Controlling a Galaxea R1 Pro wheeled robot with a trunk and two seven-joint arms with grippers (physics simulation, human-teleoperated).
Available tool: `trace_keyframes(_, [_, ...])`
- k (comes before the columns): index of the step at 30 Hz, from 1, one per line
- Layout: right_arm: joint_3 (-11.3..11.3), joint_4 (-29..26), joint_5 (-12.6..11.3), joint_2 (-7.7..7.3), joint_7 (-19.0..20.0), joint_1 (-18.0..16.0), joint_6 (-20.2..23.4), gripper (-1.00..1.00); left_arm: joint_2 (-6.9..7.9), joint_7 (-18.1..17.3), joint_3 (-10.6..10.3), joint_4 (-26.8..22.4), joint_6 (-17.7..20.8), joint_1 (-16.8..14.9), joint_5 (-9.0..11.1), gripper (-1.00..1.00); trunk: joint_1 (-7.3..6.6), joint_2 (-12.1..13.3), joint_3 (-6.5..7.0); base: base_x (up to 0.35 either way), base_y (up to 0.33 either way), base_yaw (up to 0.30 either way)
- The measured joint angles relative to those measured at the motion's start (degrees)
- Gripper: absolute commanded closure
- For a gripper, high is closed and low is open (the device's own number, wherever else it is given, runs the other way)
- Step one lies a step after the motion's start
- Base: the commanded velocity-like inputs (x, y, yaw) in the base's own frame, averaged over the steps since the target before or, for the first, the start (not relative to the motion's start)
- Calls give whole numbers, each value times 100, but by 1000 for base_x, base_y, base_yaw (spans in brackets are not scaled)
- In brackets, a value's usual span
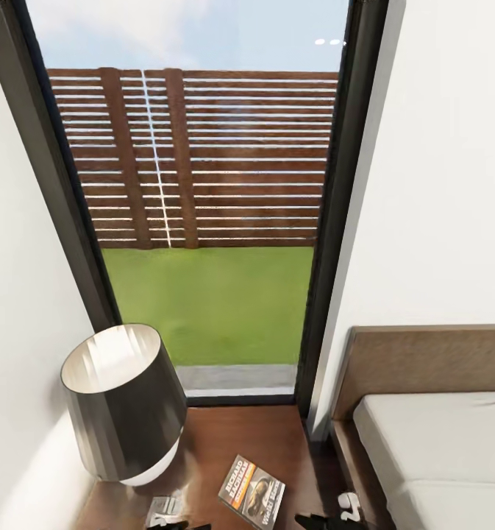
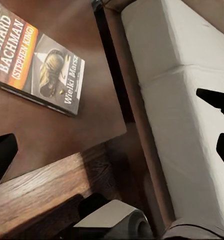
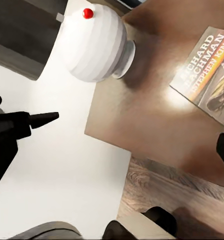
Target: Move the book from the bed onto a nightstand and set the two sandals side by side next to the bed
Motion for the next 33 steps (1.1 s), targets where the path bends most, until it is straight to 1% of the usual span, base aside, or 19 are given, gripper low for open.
trace_keyframes(3, [-4, 306, 93, -2, -5, 1, -185, -100, 0, 165, -2, 499, -453, 0, -118, -100, -66, 120, 54, 0, 0, 0])
trace_keyframes(4, [12, 443, 174, -1, -10, 5, -259, -100, 1, 258, -3, 756, -687, 0, -192, -100, -88, 160, 72, 0, 0, 0])
trace_keyframes(5, [5, 516, 222, -1, -18, 6, -289, -100, 1, 309, -2, 894, -810, 0, -228, -100, -110, 200, 90, 0, 0, 0])
trace_keyframes(7, [41, 784, 419, 0, -136, 24, -358, -100, 1, 539, -7, 1423, -1239, 1, -380, -100, -154, 281, 125, 0, 0, 0])
trace_keyframes(8, [37, 844, 465, 1, -200, 36, -369, -100, 1, 607, -8, 1569, -1337, 0, -411, -100, -176, 321, 144, 0, 0, 0])
trace_keyframes(9, [55, 938, 541, 2, -382, 81, -384, -100, 0, 740, -14, 1843, -1523, 2, -474, -100, -198, 361, 161, 0, 0, 0])
trace_keyframes(10, [43, 974, 571, 2, -506, 113, -389, -100, -3, 811, -14, 1992, -1622, 1, -501, -100, -220, 401, 180, 0, 0, 0])
trace_keyframes(11, [57, 1024, 618, 2, -803, 194, -397, -100, -14, 949, -18, 2254, -1815, 2, -553, -100, -242, 441, 197, 0, 0, 0])
trace_keyframes(12, [44, 1042, 634, 2, -982, 242, -400, -100, -23, 1016, -17, 2386, -1921, 2, -573, -100, -264, 481, 215, 0, 0, 0])
trace_keyframes(13, [52, 1068, 658, 3, -1351, 325, -403, -100, -43, 1142, -20, 2618, -2138, 2, -632, -100, -286, 521, 233, 0, 0, 0])
trace_keyframes(14, [40, 1076, 665, 3, -1548, 361, -405, -100, -53, 1204, -16, 2729, -2245, 2, -657, -100, -308, 562, 251, 0, 0, 0])
trace_keyframes(15, [42, 1091, 679, 3, -1902, 410, -407, -100, -75, 1302, -18, 2924, -2423, 2, -696, -100, -330, 602, 269, 0, 0, 0])
trace_keyframes(16, [37, 1097, 685, 3, -2070, 429, -408, -100, -85, 1346, -15, 3016, -2503, 2, -714, -100, -352, 642, 287, 0, 0, 0])
trace_keyframes(17, [43, 1109, 704, 3, -2441, 486, -409, -100, -101, 1439, -24, 3236, -2655, 2, -753, -100, -374, 682, 305, 0, 0, 0])
trace_keyframes(18, [37, 1112, 708, 3, -2538, 514, -409, -100, -105, 1463, -17, 3310, -2692, 2, -764, -100, -396, 722, 323, 0, 0, 0])
trace_keyframes(19, [45, 1118, 719, 3, -2742, 591, -410, -100, -117, 1515, -26, 3498, -2770, 5, -814, -100, -418, 762, 341, 0, 0, 0])
trace_keyframes(22, [36, 1120, 722, 3, -2854, 639, -407, -100, -139, 1542, -18, 3620, -2814, 19, -923, -100, -483, 883, 395, 0, 0, 0])
trace_keyframes(25, [34, 1120, 723, 3, -2887, 653, -399, -100, -155, 1546, -9, 3655, -2823, 24, -1023, -100, -506, 924, 414, 0, 0, 0])
trace_keyframes(33, [34, 1116, 723, 14, -2893, 656, -375, -100, -163, 1554, 6, 3633, -2826, 27, -1038, -100, -506, 924, 414, 0, 0, 0])
